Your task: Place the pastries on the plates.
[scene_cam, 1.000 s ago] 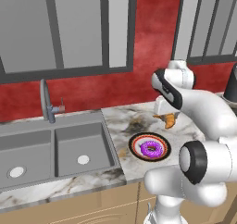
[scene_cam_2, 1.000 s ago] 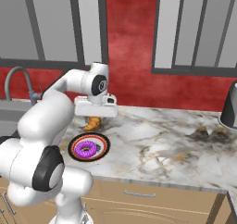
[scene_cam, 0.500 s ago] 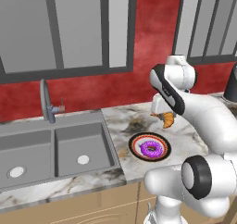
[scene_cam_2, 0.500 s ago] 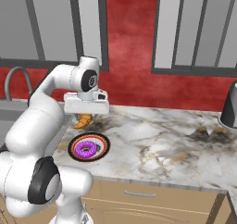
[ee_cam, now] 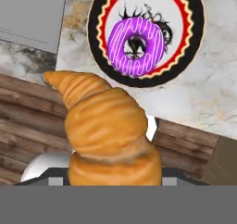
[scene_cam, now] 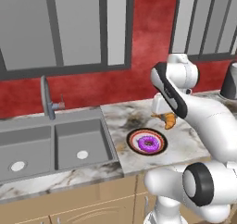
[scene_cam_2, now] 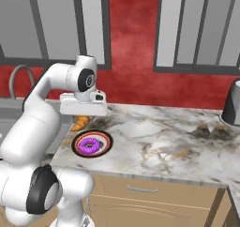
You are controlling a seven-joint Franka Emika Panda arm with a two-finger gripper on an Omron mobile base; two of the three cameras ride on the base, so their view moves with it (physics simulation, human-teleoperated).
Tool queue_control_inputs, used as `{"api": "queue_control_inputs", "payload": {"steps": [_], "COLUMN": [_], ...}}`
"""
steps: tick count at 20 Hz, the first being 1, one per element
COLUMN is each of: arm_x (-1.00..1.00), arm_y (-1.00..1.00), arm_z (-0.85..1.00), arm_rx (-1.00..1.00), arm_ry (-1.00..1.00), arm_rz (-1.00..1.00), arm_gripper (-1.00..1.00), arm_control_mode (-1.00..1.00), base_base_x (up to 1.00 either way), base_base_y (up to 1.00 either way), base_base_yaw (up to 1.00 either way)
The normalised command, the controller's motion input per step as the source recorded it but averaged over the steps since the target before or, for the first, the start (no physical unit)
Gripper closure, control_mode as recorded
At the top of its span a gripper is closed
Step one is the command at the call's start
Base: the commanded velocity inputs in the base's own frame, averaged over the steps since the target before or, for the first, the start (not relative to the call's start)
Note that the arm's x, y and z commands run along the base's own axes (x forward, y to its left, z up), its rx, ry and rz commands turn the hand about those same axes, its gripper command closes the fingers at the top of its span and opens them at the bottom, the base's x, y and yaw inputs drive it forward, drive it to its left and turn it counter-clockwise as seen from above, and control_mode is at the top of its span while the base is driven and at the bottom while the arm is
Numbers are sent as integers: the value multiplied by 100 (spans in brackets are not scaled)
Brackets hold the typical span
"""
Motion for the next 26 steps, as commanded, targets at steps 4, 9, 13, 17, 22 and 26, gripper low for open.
{"api": "queue_control_inputs", "payload": {"steps": [4,9,13,17,22,26], "arm_x": [0,0,0,0,0,0], "arm_y": [0,0,0,0,0,0], "arm_z": [0,0,0,0,0,0], "arm_rx": [0,0,0,0,0,0], "arm_ry": [0,0,0,0,0,0], "arm_rz": [0,0,0,0,0,0], "arm_gripper": [100,100,100,100,100,100], "arm_control_mode": [100,100,100,100,100,100], "base_base_x": [-88,-54,-7,0,0,0], "base_base_y": [23,97,100,100,100,100], "base_base_yaw": [0,0,0,-1,0,0]}}
